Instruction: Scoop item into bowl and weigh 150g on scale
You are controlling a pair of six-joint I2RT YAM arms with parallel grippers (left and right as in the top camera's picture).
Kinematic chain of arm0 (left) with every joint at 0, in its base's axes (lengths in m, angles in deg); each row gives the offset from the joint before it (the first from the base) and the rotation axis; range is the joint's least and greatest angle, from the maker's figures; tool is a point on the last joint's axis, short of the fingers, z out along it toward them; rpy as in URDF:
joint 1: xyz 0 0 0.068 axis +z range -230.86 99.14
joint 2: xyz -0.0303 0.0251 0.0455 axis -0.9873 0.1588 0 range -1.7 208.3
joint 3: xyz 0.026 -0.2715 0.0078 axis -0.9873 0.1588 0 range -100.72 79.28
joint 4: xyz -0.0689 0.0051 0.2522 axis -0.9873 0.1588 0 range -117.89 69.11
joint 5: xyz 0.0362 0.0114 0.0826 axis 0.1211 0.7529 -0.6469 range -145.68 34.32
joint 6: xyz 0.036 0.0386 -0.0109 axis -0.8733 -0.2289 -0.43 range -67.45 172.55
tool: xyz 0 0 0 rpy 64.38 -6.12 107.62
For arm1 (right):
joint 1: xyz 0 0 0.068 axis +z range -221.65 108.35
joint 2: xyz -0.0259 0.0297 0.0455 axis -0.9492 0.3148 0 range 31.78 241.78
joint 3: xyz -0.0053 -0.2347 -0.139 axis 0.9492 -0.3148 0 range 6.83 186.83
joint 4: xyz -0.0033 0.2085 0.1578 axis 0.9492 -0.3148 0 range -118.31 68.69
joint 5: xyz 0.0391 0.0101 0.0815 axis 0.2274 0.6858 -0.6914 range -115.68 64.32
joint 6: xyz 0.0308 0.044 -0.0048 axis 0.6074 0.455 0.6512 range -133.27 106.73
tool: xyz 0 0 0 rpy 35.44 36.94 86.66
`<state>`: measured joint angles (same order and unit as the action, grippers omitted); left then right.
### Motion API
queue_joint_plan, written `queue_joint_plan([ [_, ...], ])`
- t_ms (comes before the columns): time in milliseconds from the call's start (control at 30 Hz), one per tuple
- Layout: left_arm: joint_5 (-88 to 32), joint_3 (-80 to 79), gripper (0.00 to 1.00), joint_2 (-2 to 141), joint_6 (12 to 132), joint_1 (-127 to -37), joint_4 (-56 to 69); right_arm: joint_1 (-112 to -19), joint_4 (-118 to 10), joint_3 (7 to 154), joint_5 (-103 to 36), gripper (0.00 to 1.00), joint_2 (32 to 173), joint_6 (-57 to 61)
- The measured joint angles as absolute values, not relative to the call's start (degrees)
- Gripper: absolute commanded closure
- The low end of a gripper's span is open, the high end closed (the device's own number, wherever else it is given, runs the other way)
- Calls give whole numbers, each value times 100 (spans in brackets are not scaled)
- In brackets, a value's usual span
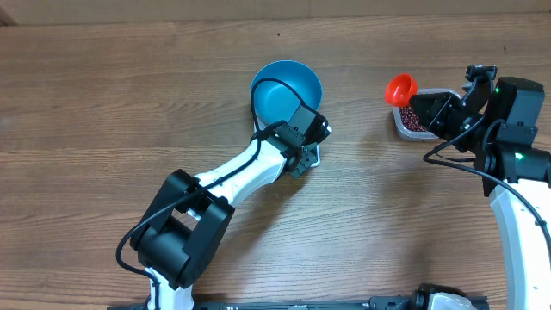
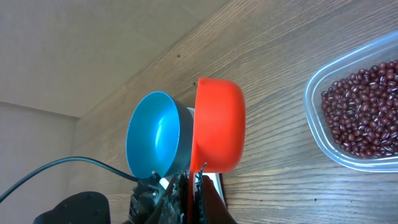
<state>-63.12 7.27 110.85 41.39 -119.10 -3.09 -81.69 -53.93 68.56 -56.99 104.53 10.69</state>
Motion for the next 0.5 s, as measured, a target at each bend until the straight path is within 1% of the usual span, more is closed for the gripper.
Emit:
queue_joint_plan([
  [500, -6581, 801, 96, 11085, 4139, -11910, -626, -8169, -5393, 6856, -5696, 96, 10453, 1065],
])
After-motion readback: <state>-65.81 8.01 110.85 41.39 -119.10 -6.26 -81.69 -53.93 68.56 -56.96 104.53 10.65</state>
